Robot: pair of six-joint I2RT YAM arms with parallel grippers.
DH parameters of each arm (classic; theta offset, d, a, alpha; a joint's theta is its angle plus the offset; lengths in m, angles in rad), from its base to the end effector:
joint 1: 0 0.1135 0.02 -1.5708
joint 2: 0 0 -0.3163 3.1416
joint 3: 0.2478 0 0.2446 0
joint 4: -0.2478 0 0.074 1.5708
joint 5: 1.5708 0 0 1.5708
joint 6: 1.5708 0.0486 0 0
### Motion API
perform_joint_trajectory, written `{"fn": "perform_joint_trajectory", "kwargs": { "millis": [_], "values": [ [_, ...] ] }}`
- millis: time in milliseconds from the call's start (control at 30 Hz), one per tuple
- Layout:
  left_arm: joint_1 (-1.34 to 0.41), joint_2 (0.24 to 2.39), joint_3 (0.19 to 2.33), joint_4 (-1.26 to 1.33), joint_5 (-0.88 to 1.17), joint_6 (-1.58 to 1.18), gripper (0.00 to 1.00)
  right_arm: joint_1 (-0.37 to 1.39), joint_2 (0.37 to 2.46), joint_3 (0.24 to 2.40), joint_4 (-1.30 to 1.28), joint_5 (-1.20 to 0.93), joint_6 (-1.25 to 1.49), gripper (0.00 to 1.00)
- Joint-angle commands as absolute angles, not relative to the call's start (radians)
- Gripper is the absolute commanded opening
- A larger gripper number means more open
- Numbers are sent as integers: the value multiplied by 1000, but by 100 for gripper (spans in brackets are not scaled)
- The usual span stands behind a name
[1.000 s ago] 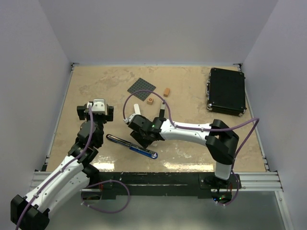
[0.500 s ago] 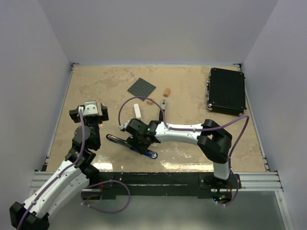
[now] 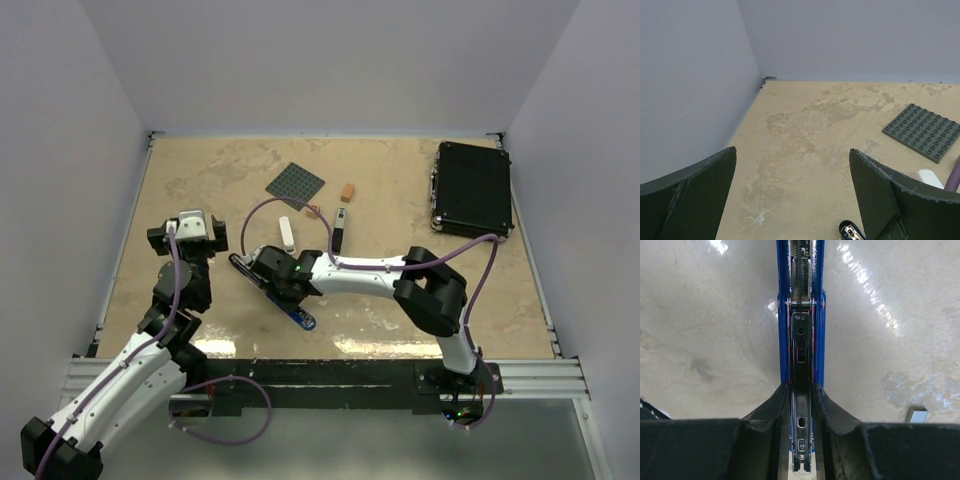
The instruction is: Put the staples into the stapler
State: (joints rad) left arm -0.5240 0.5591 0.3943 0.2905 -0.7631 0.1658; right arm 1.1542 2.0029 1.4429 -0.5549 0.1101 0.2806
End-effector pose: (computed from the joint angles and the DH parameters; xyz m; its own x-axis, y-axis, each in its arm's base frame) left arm 0.1068 -0.0229 0.3152 0.0688 0.0980 -0.9928 -0.2468 0.9659 0.0783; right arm 0.1826 0.3994 0.2158 -0.5954 -0.6653 -0.4504 -0.7540 0.6564 0.0271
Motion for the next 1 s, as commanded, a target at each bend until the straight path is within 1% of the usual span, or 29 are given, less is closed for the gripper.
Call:
{"fn": "perform_joint_trajectory", "kwargs": {
  "millis": [0, 133, 233, 300, 333, 433, 467, 600, 633, 733, 867, 967],
  "values": [
    [-518, 563, 388, 348, -759, 129, 99, 1131, 2032, 1508, -523, 189, 311, 11],
    [-518, 566, 387, 348, -747, 121, 99, 1115, 2062, 1531, -522, 206, 319, 11],
    [-520, 566, 387, 347, -742, 118, 100, 1109, 2077, 1551, -531, 218, 318, 14],
    [-520, 565, 388, 345, -739, 114, 99, 1109, 2066, 1560, -538, 210, 311, 23],
    [-520, 565, 387, 344, -736, 110, 99, 1112, 2060, 1562, -540, 204, 311, 30],
    [-519, 561, 388, 345, -730, 107, 100, 1111, 2034, 1577, -572, 189, 316, 38],
    [-520, 560, 388, 345, -729, 109, 99, 1109, 2025, 1586, -583, 186, 316, 43],
    [-520, 552, 391, 344, -726, 104, 100, 1101, 1970, 1598, -635, 161, 301, 53],
    [-520, 551, 390, 342, -726, 104, 99, 1092, 1942, 1598, -644, 152, 298, 58],
    [-520, 548, 391, 341, -723, 101, 99, 1042, 1899, 1577, -664, 98, 296, 61],
    [-520, 542, 391, 339, -712, 94, 99, 945, 1829, 1496, -669, 63, 290, 60],
    [-520, 538, 391, 339, -704, 91, 100, 922, 1835, 1473, -718, 72, 250, 60]
  ]
}}
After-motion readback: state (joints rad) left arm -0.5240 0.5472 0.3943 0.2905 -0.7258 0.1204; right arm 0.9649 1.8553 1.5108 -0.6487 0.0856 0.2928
